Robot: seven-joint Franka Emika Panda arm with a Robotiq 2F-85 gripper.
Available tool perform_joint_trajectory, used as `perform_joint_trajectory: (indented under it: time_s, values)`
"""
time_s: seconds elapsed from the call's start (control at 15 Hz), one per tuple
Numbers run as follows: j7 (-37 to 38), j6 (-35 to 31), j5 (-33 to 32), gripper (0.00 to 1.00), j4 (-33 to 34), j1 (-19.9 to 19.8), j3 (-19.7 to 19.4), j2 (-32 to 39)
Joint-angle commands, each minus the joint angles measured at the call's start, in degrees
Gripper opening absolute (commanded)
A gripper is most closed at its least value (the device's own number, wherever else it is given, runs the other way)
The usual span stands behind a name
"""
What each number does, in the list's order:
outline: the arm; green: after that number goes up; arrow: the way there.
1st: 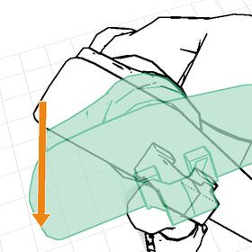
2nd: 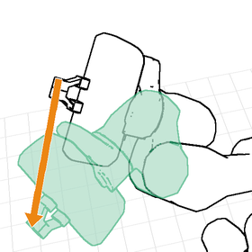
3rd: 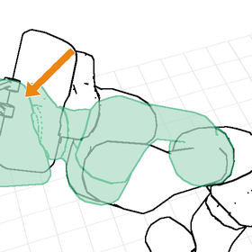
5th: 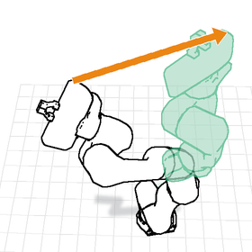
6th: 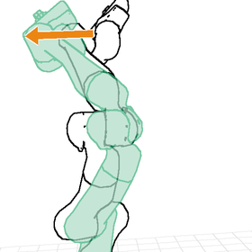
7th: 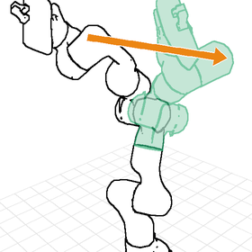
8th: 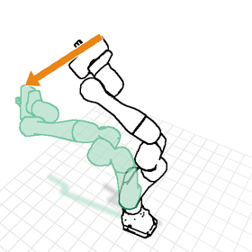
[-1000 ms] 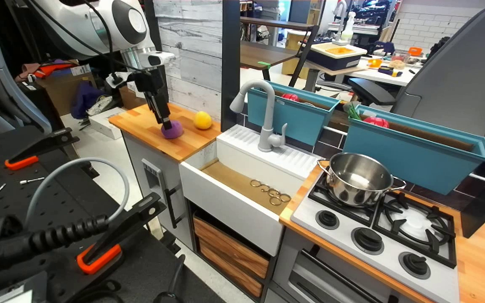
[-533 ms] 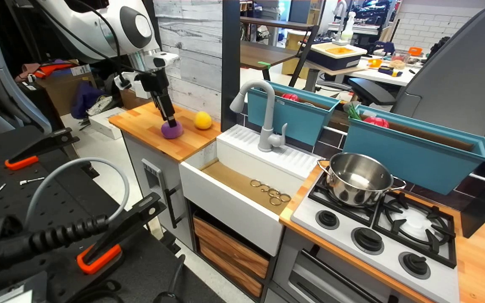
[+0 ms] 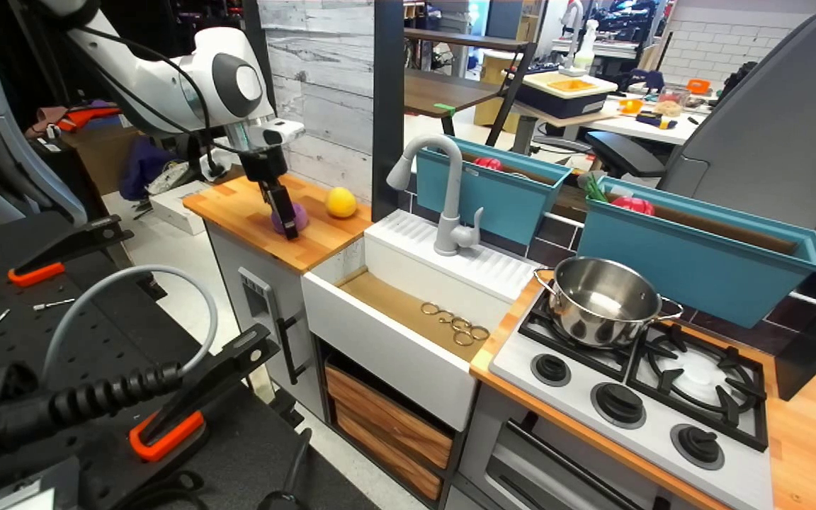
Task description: Slightly shift the purple toy to the left
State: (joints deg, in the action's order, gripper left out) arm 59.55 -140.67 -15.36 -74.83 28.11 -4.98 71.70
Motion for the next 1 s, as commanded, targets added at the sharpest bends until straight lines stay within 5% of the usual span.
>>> perform_joint_trajectory:
  time_s: [0.0, 0.6, 0.93]
  values:
    - [-0.67, 1.13, 2.23, 0.66, 3.88, 0.37, 0.1, 2.02]
    - [-0.48, -0.49, 0.55, 0.02, 0.31, 0.51, 1.36, -1.77]
    - [-1.77, 0.39, 3.36, 0.0, 3.57, 2.12, 3.81, -1.87]
